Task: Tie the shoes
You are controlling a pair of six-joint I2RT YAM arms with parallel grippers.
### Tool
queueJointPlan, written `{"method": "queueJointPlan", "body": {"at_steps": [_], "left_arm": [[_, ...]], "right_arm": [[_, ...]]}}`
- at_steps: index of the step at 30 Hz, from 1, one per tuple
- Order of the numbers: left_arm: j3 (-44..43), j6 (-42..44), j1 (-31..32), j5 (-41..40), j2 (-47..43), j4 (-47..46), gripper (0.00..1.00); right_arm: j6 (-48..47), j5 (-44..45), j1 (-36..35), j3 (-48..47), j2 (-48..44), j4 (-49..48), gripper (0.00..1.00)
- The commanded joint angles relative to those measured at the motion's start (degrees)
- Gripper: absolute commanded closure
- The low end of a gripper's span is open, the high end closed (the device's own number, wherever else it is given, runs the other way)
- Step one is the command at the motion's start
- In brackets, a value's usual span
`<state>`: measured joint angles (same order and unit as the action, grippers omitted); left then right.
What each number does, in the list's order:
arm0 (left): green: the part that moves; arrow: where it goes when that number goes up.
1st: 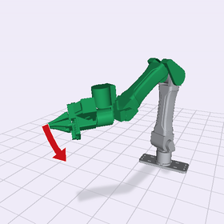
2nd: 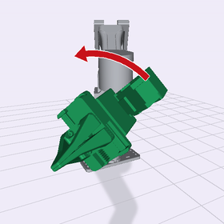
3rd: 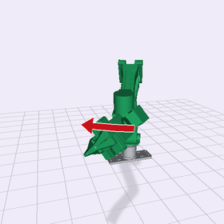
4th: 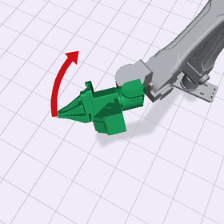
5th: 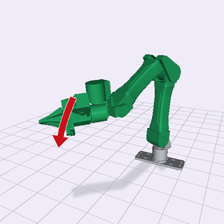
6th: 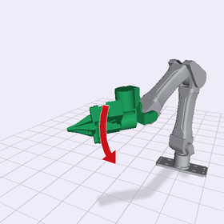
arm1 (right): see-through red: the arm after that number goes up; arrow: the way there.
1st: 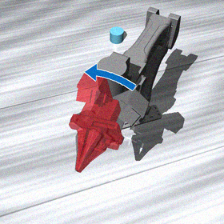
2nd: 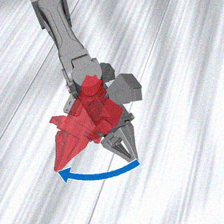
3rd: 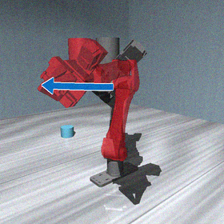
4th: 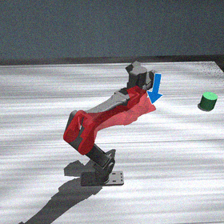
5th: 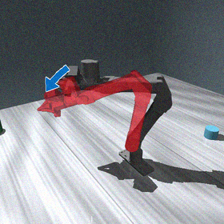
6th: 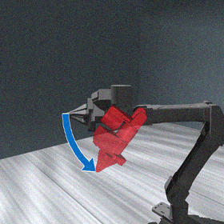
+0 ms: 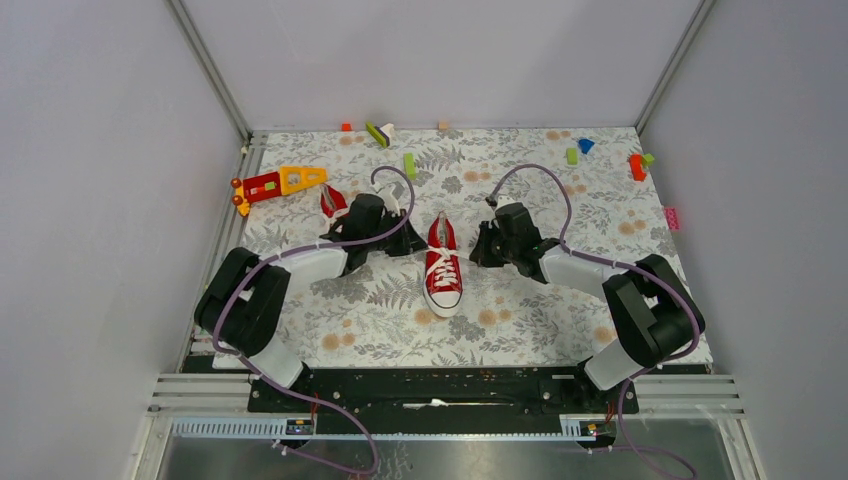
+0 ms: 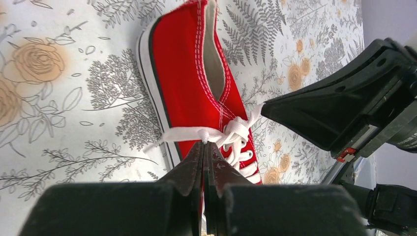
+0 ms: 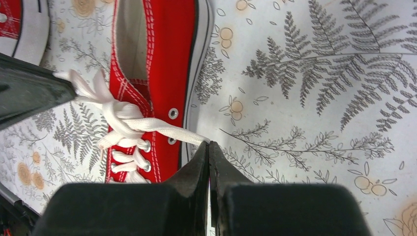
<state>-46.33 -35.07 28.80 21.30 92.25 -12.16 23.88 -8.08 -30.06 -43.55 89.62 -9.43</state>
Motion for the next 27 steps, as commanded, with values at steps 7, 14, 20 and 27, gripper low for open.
{"method": "queueJointPlan", "body": {"at_steps": [7,14,20,27], "left_arm": [[-1.95,0.42,-2.61,0.99,-3.60,-1.23,1.00],[-3.08,0.94,-3.52,0.60,-3.34,0.14,1.00],[-4.32,1.54,-3.91,-0.50,-2.29,2.73,1.00],[-4.33,1.20,-4.01,-1.50,0.76,5.02,1.00]], "right_arm": [[0.46,5.23,-0.54,-2.44,0.83,4.55,1.00],[0.41,7.77,-0.57,-3.02,1.11,6.50,1.00],[0.36,7.81,-0.58,-3.21,1.16,6.79,1.00],[0.10,7.72,-0.55,-2.76,0.42,6.28,1.00]]}}
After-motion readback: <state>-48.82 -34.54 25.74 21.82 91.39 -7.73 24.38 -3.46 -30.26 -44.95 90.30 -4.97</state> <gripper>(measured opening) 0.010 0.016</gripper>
